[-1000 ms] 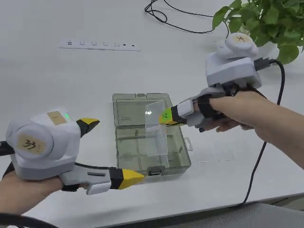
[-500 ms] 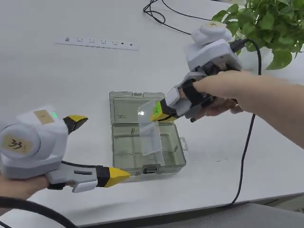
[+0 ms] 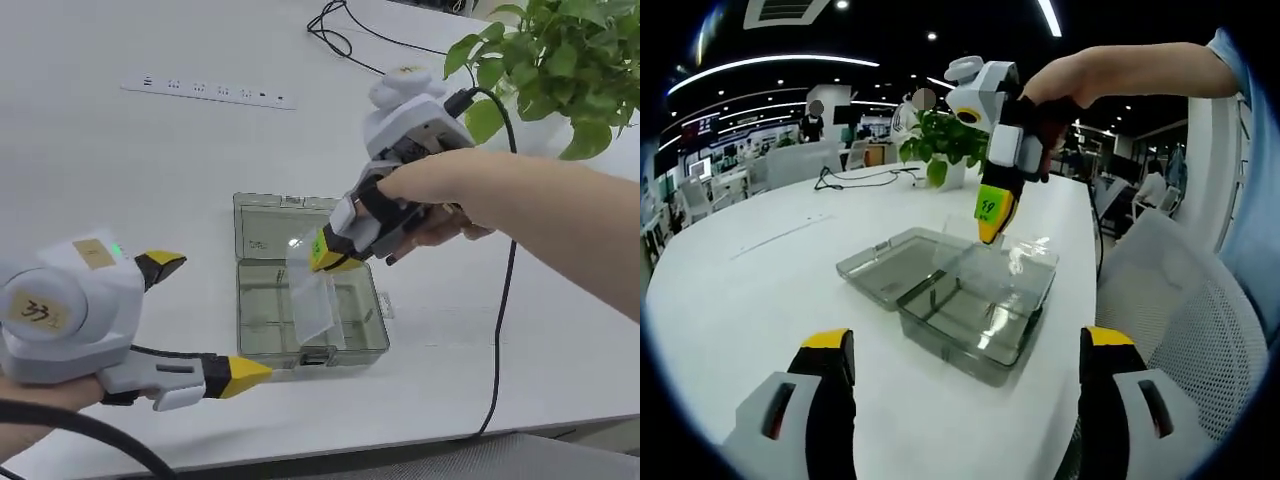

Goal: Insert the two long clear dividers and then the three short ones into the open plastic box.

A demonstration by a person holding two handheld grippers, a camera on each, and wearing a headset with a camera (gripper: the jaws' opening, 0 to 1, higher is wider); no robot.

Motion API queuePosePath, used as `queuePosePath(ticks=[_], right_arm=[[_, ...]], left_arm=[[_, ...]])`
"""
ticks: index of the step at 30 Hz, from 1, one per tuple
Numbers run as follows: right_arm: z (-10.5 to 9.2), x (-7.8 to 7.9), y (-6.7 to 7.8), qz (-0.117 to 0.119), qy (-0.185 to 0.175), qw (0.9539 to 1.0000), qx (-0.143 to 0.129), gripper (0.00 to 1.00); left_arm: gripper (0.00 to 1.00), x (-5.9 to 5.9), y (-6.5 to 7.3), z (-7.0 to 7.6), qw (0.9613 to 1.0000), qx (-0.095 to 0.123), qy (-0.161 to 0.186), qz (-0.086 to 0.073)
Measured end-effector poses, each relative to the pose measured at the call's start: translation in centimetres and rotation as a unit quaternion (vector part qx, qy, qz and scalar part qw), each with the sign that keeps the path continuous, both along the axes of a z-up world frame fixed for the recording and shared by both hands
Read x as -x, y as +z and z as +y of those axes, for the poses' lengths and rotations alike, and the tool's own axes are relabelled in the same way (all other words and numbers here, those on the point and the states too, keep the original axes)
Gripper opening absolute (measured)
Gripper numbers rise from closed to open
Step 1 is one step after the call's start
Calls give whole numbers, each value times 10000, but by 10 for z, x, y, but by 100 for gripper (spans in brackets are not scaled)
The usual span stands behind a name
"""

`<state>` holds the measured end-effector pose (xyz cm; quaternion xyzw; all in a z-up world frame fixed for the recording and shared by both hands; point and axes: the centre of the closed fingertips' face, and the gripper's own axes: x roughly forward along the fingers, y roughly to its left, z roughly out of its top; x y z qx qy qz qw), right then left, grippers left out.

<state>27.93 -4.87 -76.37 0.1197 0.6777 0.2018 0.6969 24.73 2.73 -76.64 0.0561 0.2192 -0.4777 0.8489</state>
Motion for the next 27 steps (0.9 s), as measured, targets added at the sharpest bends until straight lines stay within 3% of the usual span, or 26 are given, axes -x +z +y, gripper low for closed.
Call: queuePosePath(ticks=[6, 11, 17, 27], right_arm=[[1, 6, -6, 86, -8, 9999, 118, 1], [0, 2, -17, 126, -36, 9998, 169, 1], [-1, 7, -18, 186, -154, 9995, 202, 2], [-1, 0, -28, 247, -120, 9993, 246, 2]], left_arm=[[94, 1, -2, 2, 10000, 33, 49, 39], [93, 1, -5, 5, 9999, 53, 90, 81], [92, 1, -8, 8, 9998, 55, 126, 121], [91, 0, -12, 10, 9996, 101, 169, 188]])
